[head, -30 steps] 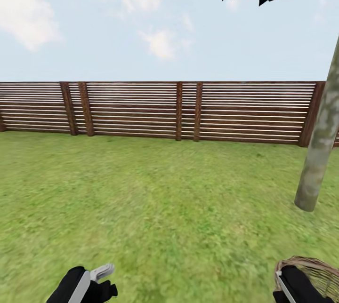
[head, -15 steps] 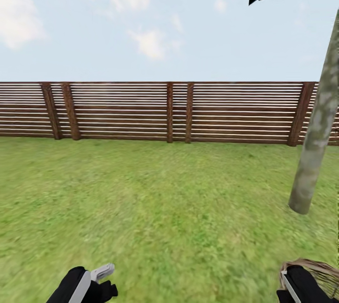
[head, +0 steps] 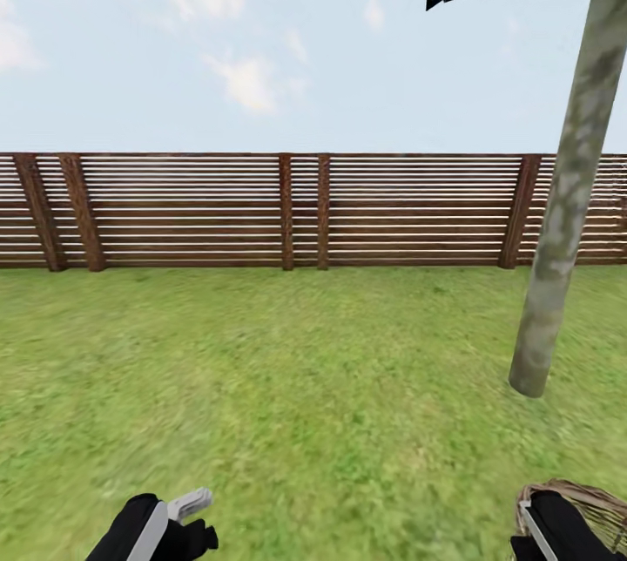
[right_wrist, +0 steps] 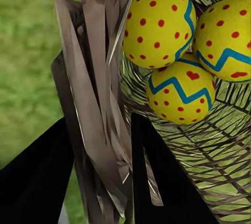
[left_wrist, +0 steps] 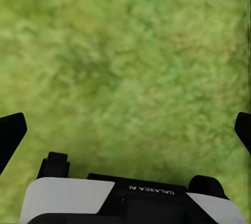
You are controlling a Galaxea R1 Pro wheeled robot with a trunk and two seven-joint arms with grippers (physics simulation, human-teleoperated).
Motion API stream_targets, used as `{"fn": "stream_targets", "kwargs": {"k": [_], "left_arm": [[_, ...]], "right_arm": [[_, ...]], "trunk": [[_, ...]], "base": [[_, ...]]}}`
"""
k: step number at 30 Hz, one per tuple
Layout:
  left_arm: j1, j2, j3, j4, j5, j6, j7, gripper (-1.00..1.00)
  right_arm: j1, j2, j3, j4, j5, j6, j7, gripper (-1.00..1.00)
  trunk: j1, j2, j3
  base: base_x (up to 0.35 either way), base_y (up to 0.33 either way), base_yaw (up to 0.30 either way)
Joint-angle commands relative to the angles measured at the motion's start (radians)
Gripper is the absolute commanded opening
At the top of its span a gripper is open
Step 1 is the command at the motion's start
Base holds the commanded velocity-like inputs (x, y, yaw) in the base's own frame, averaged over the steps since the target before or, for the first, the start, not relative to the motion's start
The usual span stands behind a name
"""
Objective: Take the three Easter eggs out of the wicker basket on the lawn in the garden, then place them on the lawn next to a single tree (choose any tree) so that all three eggs are next to the same tree and none are left in the basket.
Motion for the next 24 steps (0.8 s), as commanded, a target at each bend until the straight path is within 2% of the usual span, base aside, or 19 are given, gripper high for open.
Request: {"fn": "stream_targets", "kwargs": {"k": [1,11,24], "left_arm": [[0.0,0.0,0.001,-0.002,0.011,0.004,0.009,1.0],[0.0,0.0,0.001,-0.003,0.012,0.004,0.009,1.0],[0.0,0.0,0.001,-0.005,0.012,0.004,0.009,1.0]], "right_arm": [[-0.001,0.0,-0.001,-0.001,0.024,0.004,-0.001,-1.0],[-0.001,0.0,-0.001,-0.001,0.025,0.004,-0.001,-1.0],[-0.001,0.002,0.0,-0.001,0.026,0.005,-0.003,-1.0]], "trunk": [[0.001,-0.001,0.0],[0.001,-0.001,0.009],[0.001,-0.001,0.01]], "base": [[0.345,-0.071,-0.266],[0.345,-0.071,-0.237],[0.341,-0.122,-0.008]]}}
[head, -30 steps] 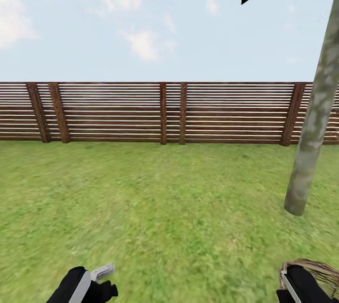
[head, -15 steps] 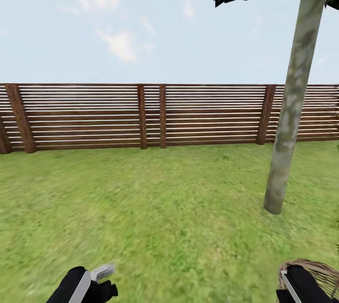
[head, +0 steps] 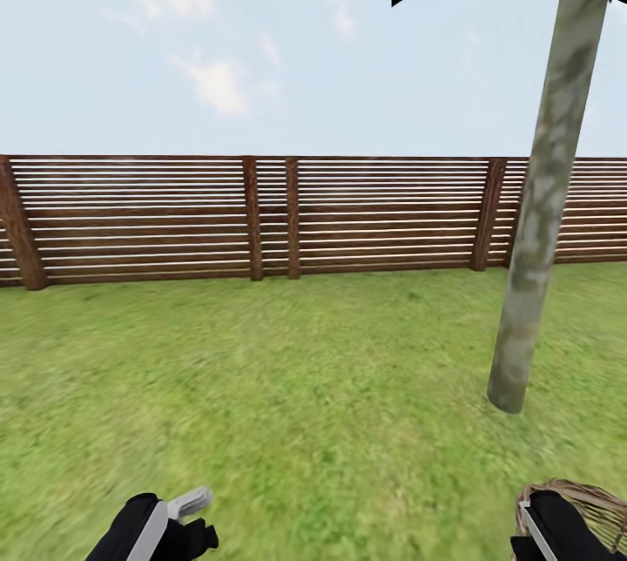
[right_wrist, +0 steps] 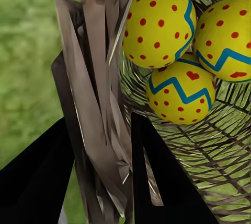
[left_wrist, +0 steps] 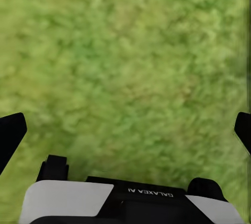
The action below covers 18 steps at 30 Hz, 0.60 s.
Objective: Take the three Easter eggs out of the wicker basket on the lawn in the garden, then place them on the lawn next to a single tree (choose any tree) so that all three eggs are next to the same tree and none are left in the basket.
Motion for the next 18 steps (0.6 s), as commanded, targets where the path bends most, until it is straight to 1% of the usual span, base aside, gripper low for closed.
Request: {"fn": "stream_targets", "kwargs": {"k": [1,10,18], "left_arm": [[0.0,0.0,0.001,-0.001,0.011,0.004,0.009,1.0],[0.0,-0.001,0.0,-0.001,0.011,0.004,0.009,1.0],[0.0,-0.008,0.0,-0.001,0.011,0.004,0.009,1.0]], "right_arm": [[-0.001,0.0,0.0,-0.001,0.02,0.004,0.0,-1.0],[-0.001,0.002,0.002,-0.001,0.023,0.004,-0.002,-1.0],[-0.001,0.002,0.001,-0.001,0.025,0.004,-0.002,-1.0]], "trunk": [[0.001,-0.001,-0.001],[0.001,-0.001,-0.001],[0.001,-0.001,-0.001]], "base": [[0.328,-0.18,0.0],[0.313,-0.202,0.0],[0.309,-0.207,0.0]]}}
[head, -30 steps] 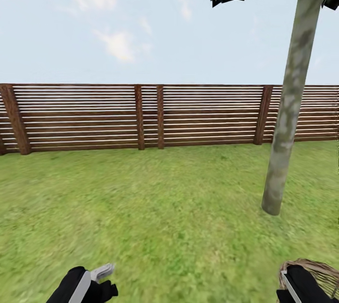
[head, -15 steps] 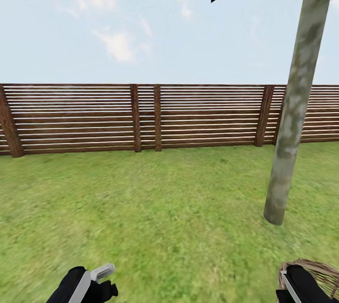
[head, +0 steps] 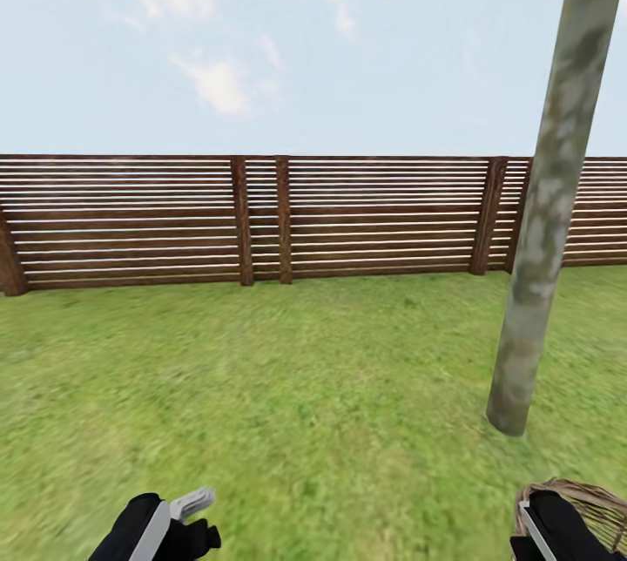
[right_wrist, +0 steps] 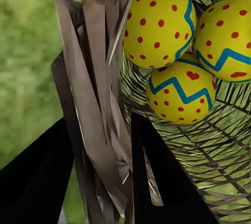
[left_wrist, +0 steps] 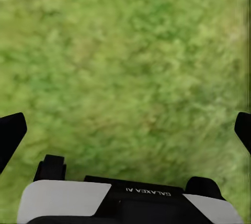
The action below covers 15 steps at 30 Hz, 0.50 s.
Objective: Take the three Easter eggs out of the wicker basket on the lawn in the garden, then place them on the lawn next to a single tree (choose any tree) so that all three eggs are next to the same tree and none are left in the basket.
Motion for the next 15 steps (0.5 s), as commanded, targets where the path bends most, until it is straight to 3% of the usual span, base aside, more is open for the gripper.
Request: {"fn": "stream_targets", "kwargs": {"k": [1,15], "left_arm": [[0.0,0.0,0.001,-0.001,0.011,0.004,0.009,1.0],[0.0,0.0,0.0,-0.001,0.011,0.005,0.009,1.0]], "right_arm": [[-0.001,0.0,-0.001,-0.001,0.022,0.004,0.0,-1.0],[-0.001,0.0,-0.001,-0.002,0.024,0.004,0.0,-1.0]], "trunk": [[0.001,-0.001,-0.001],[0.001,-0.001,-0.001]], "base": [[0.309,-0.208,0.0],[0.309,-0.207,0.0]]}}
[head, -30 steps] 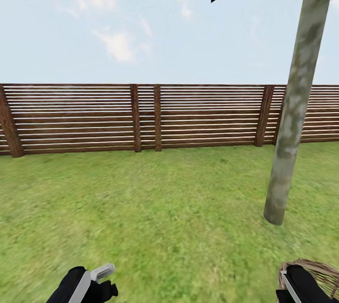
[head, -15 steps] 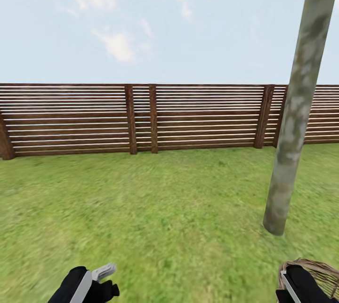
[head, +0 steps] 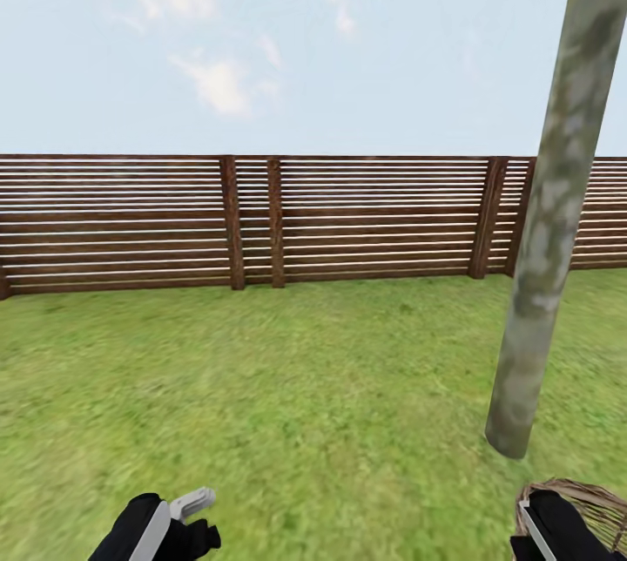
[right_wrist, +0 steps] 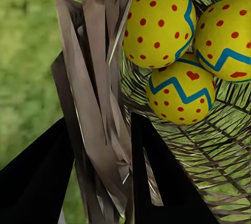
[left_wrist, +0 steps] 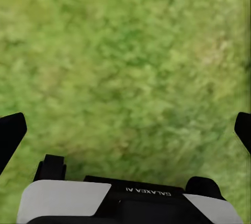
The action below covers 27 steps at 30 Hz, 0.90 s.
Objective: Take the three Easter eggs out of the wicker basket on the lawn in the garden, then place them on the lawn next to a single tree (choose any tree) so that all three eggs are next to the same tree and none are left in the basket.
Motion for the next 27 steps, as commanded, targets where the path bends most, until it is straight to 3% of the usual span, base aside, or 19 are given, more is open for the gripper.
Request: {"fn": "stream_targets", "kwargs": {"k": [1,11,19,27], "left_arm": [[0.0,0.0,0.001,-0.001,0.011,0.004,0.009,1.0],[0.0,0.0,0.001,-0.001,0.011,0.004,0.009,1.0],[0.0,0.0,0.001,-0.001,0.011,0.004,0.009,1.0],[0.0,-0.002,0.001,-0.001,0.009,0.004,0.009,1.0]], "right_arm": [[-0.001,0.0,-0.001,-0.001,0.022,0.004,0.0,-1.0],[-0.001,0.0,0.001,-0.001,0.022,0.003,0.0,-1.0],[-0.001,0.0,0.0,-0.001,0.022,0.002,0.0,-1.0],[-0.001,0.007,0.001,0.001,0.023,0.004,0.0,-1.0]], "trunk": [[0.001,-0.001,-0.001],[0.001,-0.001,-0.001],[0.001,-0.001,-0.003],[0.001,-0.001,-0.003]], "base": [[0.309,-0.208,0.0],[0.309,-0.207,0.013],[0.302,-0.209,0.266],[0.04,-0.245,0.018]]}}
